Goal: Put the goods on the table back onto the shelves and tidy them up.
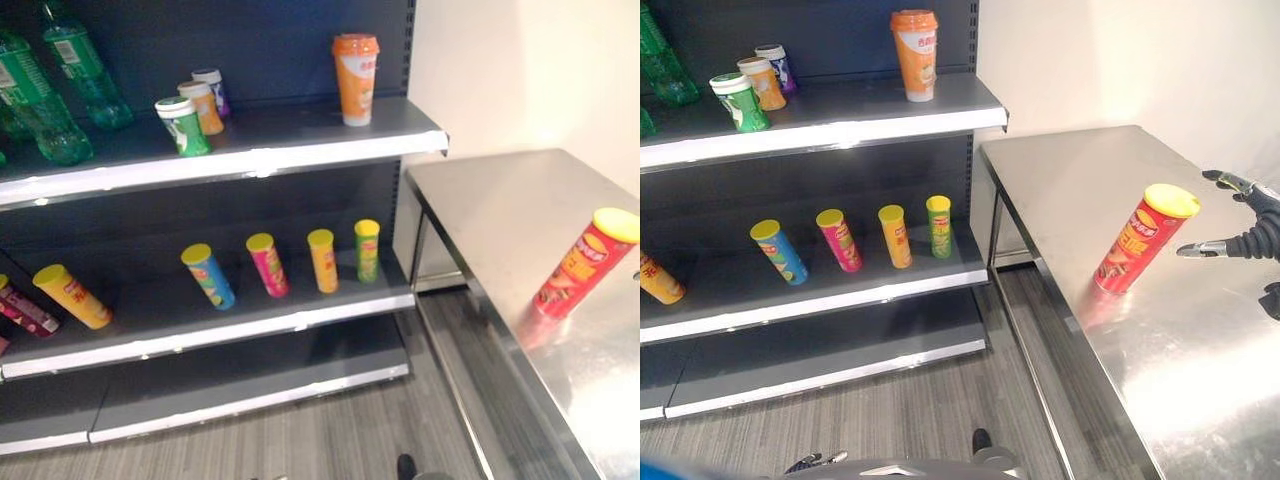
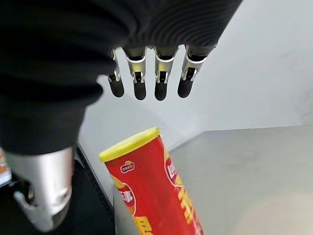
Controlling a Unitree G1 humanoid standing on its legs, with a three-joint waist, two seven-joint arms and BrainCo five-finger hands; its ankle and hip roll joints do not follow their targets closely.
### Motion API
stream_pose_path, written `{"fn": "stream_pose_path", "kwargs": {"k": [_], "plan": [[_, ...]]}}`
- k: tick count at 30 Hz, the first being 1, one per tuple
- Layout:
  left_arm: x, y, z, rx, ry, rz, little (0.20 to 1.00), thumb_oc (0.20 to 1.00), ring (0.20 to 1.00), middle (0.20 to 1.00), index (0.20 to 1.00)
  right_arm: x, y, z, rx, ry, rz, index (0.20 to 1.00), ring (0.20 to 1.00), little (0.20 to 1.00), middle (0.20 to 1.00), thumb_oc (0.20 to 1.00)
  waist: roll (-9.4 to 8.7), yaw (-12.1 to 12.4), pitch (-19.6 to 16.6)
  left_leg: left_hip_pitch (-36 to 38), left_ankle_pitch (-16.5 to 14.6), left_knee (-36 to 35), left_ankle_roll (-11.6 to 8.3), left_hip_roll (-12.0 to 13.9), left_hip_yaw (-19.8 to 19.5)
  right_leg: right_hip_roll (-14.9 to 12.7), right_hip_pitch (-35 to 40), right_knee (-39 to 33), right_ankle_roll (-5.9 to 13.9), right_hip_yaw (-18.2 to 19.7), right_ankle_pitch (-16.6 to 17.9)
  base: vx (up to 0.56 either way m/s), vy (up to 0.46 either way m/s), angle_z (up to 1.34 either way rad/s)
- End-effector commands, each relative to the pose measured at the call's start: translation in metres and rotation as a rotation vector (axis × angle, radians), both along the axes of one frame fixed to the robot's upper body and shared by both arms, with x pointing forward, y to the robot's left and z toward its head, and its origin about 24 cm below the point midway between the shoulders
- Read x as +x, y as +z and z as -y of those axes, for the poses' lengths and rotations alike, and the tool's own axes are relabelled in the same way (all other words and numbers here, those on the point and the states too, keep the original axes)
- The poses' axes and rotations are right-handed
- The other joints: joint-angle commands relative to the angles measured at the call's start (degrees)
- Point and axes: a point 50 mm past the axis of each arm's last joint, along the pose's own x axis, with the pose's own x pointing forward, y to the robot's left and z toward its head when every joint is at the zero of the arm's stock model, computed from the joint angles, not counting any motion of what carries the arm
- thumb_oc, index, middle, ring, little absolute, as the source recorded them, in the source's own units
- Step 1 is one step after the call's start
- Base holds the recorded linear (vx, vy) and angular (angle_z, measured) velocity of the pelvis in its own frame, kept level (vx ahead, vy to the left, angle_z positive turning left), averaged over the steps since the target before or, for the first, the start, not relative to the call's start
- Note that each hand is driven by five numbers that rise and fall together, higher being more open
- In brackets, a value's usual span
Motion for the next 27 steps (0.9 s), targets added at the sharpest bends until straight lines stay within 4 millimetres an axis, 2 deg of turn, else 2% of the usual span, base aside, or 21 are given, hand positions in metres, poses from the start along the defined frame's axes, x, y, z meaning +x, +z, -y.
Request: {"fn": "stream_pose_path", "kwargs": {"k": [1, 9, 20, 27], "plan": [[0.020, 0.009, -0.023, 0.062, -0.083, 0.041, 1.000, 1.000, 1.000, 1.000, 1.000, 0.012, 0.022, 0.001, -0.022, 0.001, 0.100, 1.000, 1.000, 1.000, 1.000, 1.000, -2.32, 2.73, 1.92, -1.89, -2.05, 2.39, -0.74, 0.78, -0.80, -1.53, -1.75, 6.10, 3.72, 2.59, -9.85, 0.01, -0.014, -0.13], [0.032, 0.014, -0.026, 0.073, -0.128, 0.072, 1.000, 1.000, 1.000, 1.000, 1.000, 0.029, 0.018, 0.006, 0.029, -0.023, 0.110, 1.000, 1.000, 1.000, 1.000, 1.000, -2.08, 3.52, 2.08, -1.96, -1.83, 2.42, -1.19, 1.12, -1.18, -1.30, -1.24, 5.21, 3.53, 2.57, -9.70, 0.02, -0.031, -0.07], [0.024, 0.010, -0.024, 0.067, -0.142, 0.035, 1.000, 1.000, 1.000, 1.000, 1.000, 0.044, 0.012, 0.013, 0.110, -0.067, 0.120, 1.000, 1.000, 1.000, 1.000, 1.000, -1.94, 4.59, 2.23, -1.71, -1.56, 2.34, -1.75, 1.62, -2.30, -0.66, 0.08, 4.59, 2.94, 1.61, -10.35, 0.02, -0.038, 0.05], [0.028, 0.011, -0.021, 0.056, -0.174, 0.040, 1.000, 1.000, 1.000, 1.000, 1.000, 0.053, 0.007, 0.013, 0.172, -0.056, 0.088, 1.000, 1.000, 1.000, 1.000, 1.000, -2.04, 5.13, 2.43, -1.62, -1.23, 2.19, -2.14, 2.00, -2.42, -0.19, 0.42, 4.03, 2.75, 1.50, -10.36, 0.01, -0.035, 0.01]]}}
